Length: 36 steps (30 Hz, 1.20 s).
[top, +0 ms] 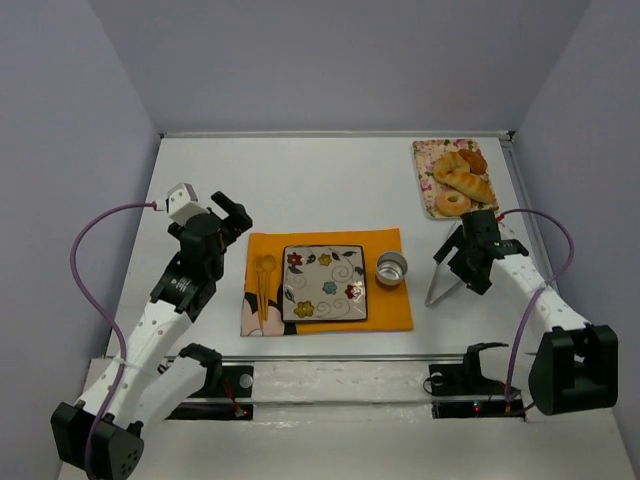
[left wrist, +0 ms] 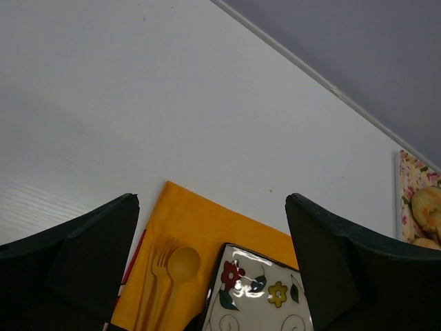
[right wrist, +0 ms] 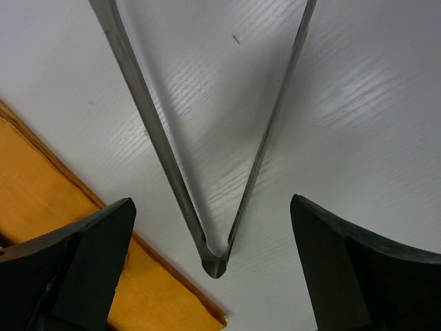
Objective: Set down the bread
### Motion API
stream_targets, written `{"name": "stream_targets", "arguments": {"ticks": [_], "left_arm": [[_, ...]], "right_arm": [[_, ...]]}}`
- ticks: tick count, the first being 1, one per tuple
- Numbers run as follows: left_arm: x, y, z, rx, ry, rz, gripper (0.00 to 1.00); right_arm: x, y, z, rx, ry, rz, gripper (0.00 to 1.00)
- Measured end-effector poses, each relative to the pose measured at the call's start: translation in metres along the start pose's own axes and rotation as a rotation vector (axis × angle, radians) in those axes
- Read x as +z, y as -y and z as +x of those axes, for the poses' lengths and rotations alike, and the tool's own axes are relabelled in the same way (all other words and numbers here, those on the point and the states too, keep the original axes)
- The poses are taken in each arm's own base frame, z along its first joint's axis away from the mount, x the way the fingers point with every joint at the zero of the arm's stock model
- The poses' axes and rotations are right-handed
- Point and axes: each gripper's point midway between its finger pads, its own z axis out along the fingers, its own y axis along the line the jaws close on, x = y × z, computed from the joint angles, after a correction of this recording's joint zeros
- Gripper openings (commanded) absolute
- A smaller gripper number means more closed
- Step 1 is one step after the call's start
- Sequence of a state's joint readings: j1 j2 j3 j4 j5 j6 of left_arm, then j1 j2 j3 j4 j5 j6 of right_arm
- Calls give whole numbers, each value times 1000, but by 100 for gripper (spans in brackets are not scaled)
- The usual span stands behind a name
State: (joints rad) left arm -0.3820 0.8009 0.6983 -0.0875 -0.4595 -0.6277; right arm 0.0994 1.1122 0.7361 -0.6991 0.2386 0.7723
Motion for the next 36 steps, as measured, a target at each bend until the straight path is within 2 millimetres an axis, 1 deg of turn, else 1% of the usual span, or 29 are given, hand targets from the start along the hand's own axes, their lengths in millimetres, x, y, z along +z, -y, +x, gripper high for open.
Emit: {"name": "stream_targets", "arguments": {"ticks": [4, 13, 20, 21, 23, 24, 27, 30, 33, 35, 36], "left_arm": [[-1, -1, 0, 6, 4, 1, 99], [-5, 1, -6, -10, 30, 23, 99], [-5, 3, -8, -15, 36, 28, 99], [-5, 3, -8, -15, 37, 29, 99], [-6, 3, -9, -17, 39, 31, 99], [-6, 3, -10, -18, 40, 31, 99], [-9, 4, -13, -25, 51, 38, 99], [-12, 4, -17, -33, 64, 46, 99], [-13, 4, -19, -36, 70, 47, 99], [-13, 4, -19, -36, 70, 46, 99], [-13, 4, -19, -37, 70, 46, 99]], "right_arm": [[21, 0, 12, -11, -66, 45, 100], [54, 3, 25, -38, -129, 114, 100], [65, 2, 17, -57, -119, 158, 99], [66, 3, 16, -57, -114, 166, 98], [68, 1, 13, -51, -104, 169, 90], [69, 0, 12, -49, -101, 171, 81], [71, -1, 8, -40, -82, 173, 64], [71, -1, 5, -39, -68, 171, 49], [64, 1, 4, -43, -52, 159, 47], [48, -1, -5, -52, -16, 126, 49], [35, -3, -13, -62, 13, 97, 50]]}}
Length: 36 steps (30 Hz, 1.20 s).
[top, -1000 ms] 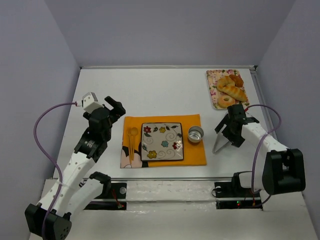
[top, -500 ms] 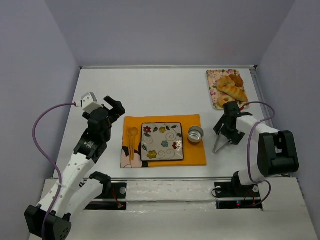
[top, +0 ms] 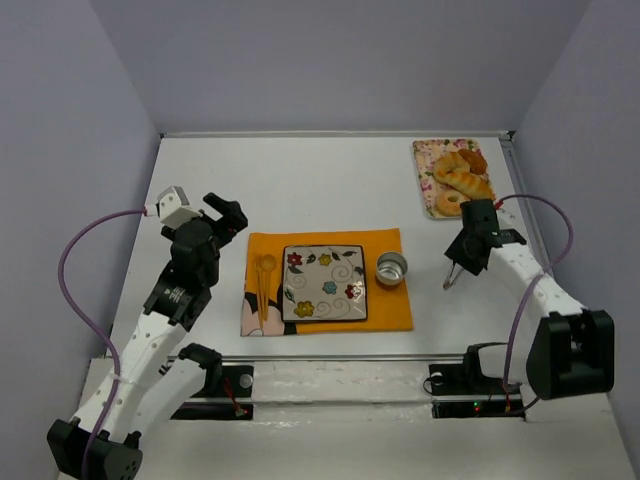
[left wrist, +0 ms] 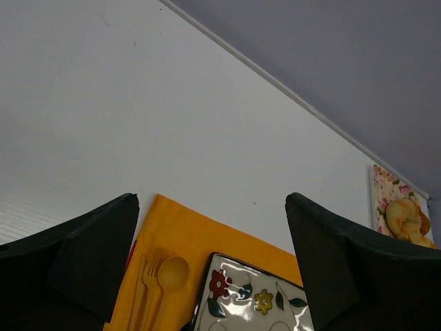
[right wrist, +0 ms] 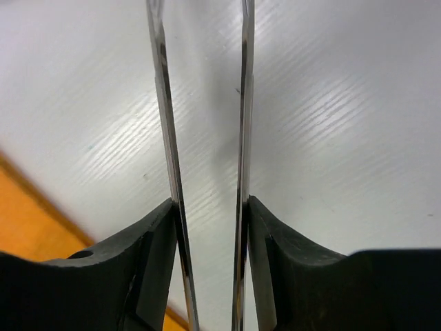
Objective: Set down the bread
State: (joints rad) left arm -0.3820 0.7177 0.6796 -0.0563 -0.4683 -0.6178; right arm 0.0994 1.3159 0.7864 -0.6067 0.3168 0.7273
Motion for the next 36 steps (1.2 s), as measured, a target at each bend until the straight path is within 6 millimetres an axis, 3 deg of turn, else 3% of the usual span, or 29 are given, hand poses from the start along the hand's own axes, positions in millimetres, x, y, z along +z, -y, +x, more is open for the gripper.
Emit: {"name": "stream_targets", "arguments": {"ticks": [8, 12, 15, 23, 27, 31, 36], "left_arm": [[2, -2, 2, 4, -4, -10, 99], [4, -2, 5, 9, -11, -15, 99], [4, -3, 5, 10, -11, -16, 99], [4, -2, 4, 7, -6, -15, 99], [4, -3, 3, 8, 0, -23, 99], [4, -5, 2, 8, 7, -31, 99], [5, -5, 1, 8, 8, -33, 99]], "right_arm": [[-112, -30, -83, -91, 264, -257, 53], [-134, -43, -110, -165, 324, -291, 57], [-134, -59, -131, -284, 335, -276, 58], [-85, -104, -177, -626, 244, -159, 57], [-69, -99, -186, -780, 204, -66, 57], [-68, -83, -181, -891, 159, -18, 59], [-69, -80, -180, -994, 141, -19, 59]]}}
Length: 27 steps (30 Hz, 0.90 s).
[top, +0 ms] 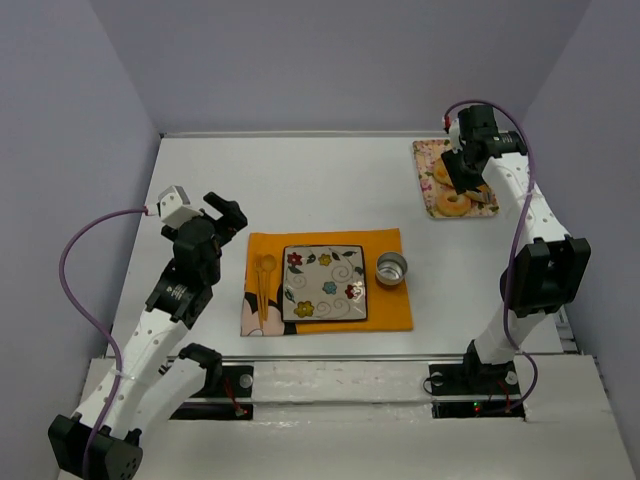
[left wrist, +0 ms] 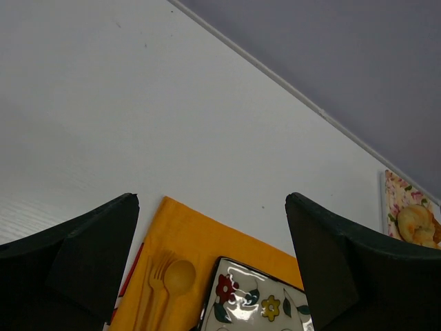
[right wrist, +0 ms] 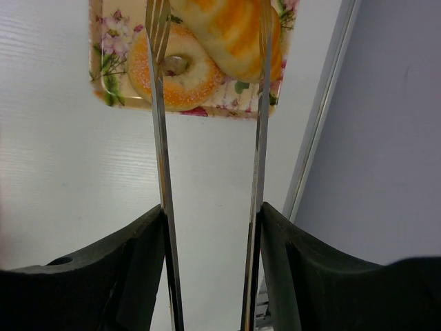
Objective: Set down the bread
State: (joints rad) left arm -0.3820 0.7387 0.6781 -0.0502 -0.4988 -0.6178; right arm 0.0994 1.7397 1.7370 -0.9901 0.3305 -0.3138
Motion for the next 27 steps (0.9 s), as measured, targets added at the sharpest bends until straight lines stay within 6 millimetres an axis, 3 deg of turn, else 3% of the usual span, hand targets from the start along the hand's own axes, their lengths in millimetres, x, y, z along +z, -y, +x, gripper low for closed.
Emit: {"name": "stream_targets", "arguments": {"ticks": [8, 18, 27], "left_arm": [[1, 0, 1, 2, -2, -2, 99], [1, -1, 0, 4, 1, -5, 99], [1, -1, 0, 8, 3, -7, 99]], "right_arm": [[5, 4, 2, -59, -22, 19, 59], [35, -4, 9, -117, -101, 10, 60], [46, 8, 12, -135, -154, 99, 61]]}}
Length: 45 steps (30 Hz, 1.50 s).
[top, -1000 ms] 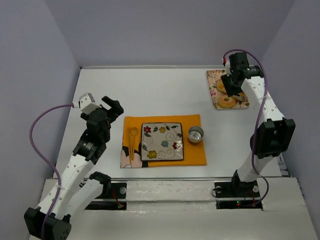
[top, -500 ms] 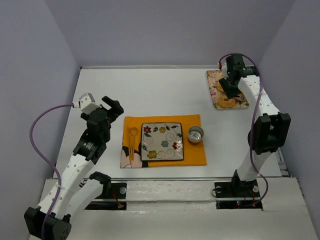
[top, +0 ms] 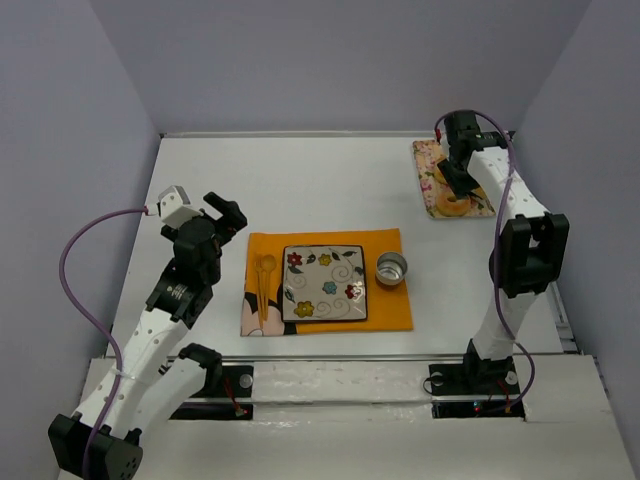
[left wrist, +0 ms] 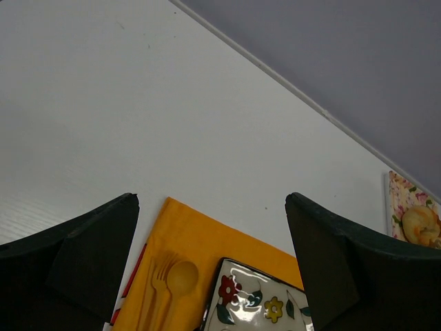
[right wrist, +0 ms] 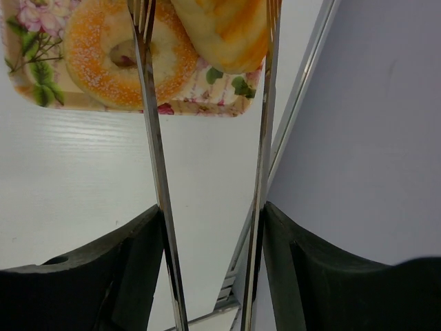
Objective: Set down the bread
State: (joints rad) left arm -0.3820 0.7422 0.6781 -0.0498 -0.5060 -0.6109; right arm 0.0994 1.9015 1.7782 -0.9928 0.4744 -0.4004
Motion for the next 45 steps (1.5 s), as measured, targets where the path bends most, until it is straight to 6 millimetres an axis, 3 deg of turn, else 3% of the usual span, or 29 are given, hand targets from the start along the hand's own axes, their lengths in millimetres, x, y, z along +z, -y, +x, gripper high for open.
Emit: {"name": "stream_targets", "arguments": {"ticks": [5, 9, 12, 13, 14, 24, 28, 31, 32, 35, 37, 39, 41, 42, 45], "left_arm": [[0, 0, 0, 1, 0, -1, 99], [0, 0, 0, 1, 0, -1, 99], [0, 0, 0, 1, 1, -3, 99], [0, 0, 0, 1, 1, -3, 99], [0, -1, 0, 1, 2, -3, 99], [0, -1, 0, 1, 2, -3, 99], [0, 0, 0, 1, 2, -3, 99], [0, 0, 0, 0, 1, -2, 99], [0, 0, 0, 0, 1, -1, 99], [0, 0, 0, 0, -1, 1, 99], [0, 0, 0, -1, -1, 2, 99], [0, 1, 0, -2, -3, 5, 99], [0, 1, 0, -2, -3, 5, 99], [0, 1, 0, -2, -3, 5, 99], [-1, 1, 0, -5, -2, 6, 99]], "right_arm": [[7, 2, 0, -18, -17, 22, 57], [11, -1, 1, -27, -26, 20, 46], [13, -2, 1, -33, -30, 17, 26], [13, -2, 1, -33, -29, 14, 10], [13, -3, 0, -34, -28, 13, 7], [3, 2, -4, -16, 9, 10, 7], [-36, 24, -18, 59, 170, 47, 7], [-92, 50, -29, 138, 358, 82, 7], [-118, 61, -32, 168, 442, 94, 7], [-175, 67, -42, 182, 638, 78, 7], [-204, 53, -47, 139, 745, 32, 7], [-226, 23, -51, 44, 829, -34, 7], [-251, -42, -55, -128, 918, -176, 7], [-255, -57, -55, -167, 931, -206, 7], [-271, -131, -54, -360, 962, -347, 7]]}}
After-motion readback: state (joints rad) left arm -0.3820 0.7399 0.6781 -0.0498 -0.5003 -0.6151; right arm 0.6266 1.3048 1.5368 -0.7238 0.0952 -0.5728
